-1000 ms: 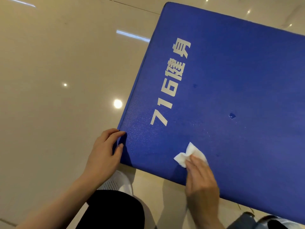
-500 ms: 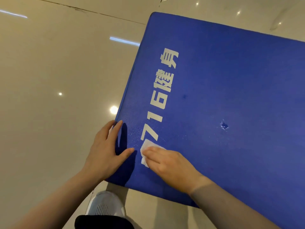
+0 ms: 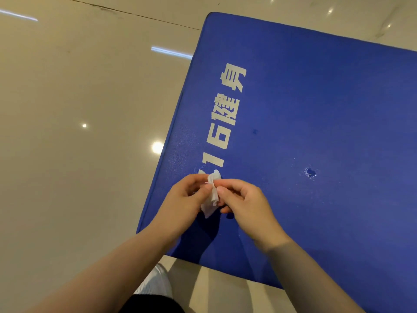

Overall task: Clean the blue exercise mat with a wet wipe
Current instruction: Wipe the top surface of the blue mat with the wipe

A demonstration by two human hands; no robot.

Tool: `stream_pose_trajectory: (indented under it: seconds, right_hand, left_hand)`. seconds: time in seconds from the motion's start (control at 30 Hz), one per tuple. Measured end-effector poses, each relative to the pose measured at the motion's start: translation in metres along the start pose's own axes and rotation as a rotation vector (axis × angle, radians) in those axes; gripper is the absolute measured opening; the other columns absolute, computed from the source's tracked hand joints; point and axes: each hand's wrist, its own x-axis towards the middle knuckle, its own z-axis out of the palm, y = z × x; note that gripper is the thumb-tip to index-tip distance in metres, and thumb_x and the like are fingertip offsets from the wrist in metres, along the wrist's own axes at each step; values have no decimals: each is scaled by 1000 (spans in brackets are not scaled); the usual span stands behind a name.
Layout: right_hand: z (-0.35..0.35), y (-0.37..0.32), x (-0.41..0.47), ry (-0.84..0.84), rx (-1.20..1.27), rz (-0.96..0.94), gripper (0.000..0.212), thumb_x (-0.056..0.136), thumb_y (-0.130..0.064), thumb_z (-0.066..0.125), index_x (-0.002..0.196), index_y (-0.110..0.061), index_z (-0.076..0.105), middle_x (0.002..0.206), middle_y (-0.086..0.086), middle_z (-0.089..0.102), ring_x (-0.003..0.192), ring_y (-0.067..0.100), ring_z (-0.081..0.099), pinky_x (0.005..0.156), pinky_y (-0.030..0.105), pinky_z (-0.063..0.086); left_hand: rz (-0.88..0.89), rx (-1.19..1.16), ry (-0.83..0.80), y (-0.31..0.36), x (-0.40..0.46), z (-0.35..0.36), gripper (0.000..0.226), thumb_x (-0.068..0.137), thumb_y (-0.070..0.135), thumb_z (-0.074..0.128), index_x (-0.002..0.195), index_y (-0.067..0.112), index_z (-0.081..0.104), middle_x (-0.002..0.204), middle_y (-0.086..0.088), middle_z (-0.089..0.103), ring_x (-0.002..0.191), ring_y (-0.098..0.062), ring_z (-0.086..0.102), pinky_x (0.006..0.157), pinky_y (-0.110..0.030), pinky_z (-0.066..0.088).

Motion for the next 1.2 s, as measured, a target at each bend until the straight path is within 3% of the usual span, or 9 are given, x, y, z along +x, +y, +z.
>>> stream_pose_trajectory:
  seconds: [0.13,0.3,0.43,0.57,0.67,0.73,0.93,1.1,1.2]
  right_hand:
    - [19,3,-9,54,-208,-62,24,97,-18,57,91,-41,61,98,-11,64,84,7,63,73,23,56]
    - [24,10,-8,112,-225,-12,23,89,-13,68,86,-34,59,87,-5,63,78,10,61,68,20,54]
    - [7,6,0,40,-230,85,28,89,-3,58,83,-29,67,74,-2,66,72,15,64,70,36,58]
    - [-4,-8,11,4,-572,-7,24,95,-9,48,91,-25,64,66,-10,54,55,6,47,51,14,37]
    - [8,-9,7,-43,-479,-59,5,92,-30,64,90,-25,63,87,-7,59,69,6,53,62,14,43]
    - [17,-4,1,-106,-464,-60,21,82,-41,74,90,-26,60,93,-7,58,74,8,54,65,19,46]
    - [21,4,-4,-52,-339,-56,10,94,-28,63,92,-20,70,85,-3,68,80,15,62,72,32,55]
    - [17,-2,-6,-137,-291,-18,17,89,-25,70,105,-20,71,97,-4,72,87,11,68,73,25,59]
    - [15,0,-4,-91,-274,-45,12,92,-26,65,101,-22,72,95,-4,73,88,11,68,78,30,58]
  left_hand:
    - [-48,-105,-13,-1,-7,-6,21,89,23,66,110,24,65,96,4,75,93,-13,71,86,-35,56]
    - [-72,-122,-19,-6,-10,-11,17,95,10,58,106,18,69,88,0,76,83,-13,72,69,-25,56]
    - [-116,-167,53,-7,-11,-19,13,94,14,60,98,18,72,86,-1,76,78,-14,72,65,-29,59]
    - [-228,-206,112,-9,-8,-24,13,95,21,60,97,16,72,92,-4,72,79,-18,70,59,-29,58]
    - [-236,-215,102,-8,-10,-24,17,95,24,59,97,12,72,95,-8,73,85,-24,72,64,-33,60]
    - [-234,-236,74,-4,-12,-23,21,98,23,55,98,11,71,94,-9,74,85,-24,73,68,-34,60]
    - [-169,-214,65,0,-16,-23,18,97,19,56,97,10,71,87,-5,75,80,-18,73,64,-27,58]
    - [-117,-182,104,2,-16,-21,21,93,28,61,90,11,72,81,-1,74,77,-16,73,65,-28,59]
    - [-78,-148,99,5,-16,-22,14,90,20,66,85,7,68,75,-1,73,74,-15,72,66,-28,59]
